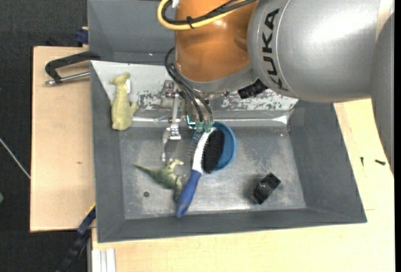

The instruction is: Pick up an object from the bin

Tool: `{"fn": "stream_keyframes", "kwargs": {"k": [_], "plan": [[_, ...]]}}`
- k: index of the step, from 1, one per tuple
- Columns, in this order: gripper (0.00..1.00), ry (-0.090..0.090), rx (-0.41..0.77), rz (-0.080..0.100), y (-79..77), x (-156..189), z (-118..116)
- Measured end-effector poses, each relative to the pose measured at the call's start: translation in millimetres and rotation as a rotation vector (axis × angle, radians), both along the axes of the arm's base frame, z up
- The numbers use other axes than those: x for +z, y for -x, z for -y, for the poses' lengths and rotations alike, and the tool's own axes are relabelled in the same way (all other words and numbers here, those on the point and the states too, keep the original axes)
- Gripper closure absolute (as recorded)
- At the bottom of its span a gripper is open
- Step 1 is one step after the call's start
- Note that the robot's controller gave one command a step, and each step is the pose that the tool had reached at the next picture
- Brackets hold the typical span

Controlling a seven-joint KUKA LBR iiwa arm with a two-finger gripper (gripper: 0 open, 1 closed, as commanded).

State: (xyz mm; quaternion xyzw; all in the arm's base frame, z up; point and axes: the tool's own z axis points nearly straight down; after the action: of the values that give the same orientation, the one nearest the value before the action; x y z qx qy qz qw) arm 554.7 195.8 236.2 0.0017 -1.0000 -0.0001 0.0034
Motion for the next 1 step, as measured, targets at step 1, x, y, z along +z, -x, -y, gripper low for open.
{"fn": "stream_keyframes", "kwargs": {"k": [1], "plan": [[1.0, -0.001, -0.003, 0.008, -2.0, 4.3, 1.4]]}}
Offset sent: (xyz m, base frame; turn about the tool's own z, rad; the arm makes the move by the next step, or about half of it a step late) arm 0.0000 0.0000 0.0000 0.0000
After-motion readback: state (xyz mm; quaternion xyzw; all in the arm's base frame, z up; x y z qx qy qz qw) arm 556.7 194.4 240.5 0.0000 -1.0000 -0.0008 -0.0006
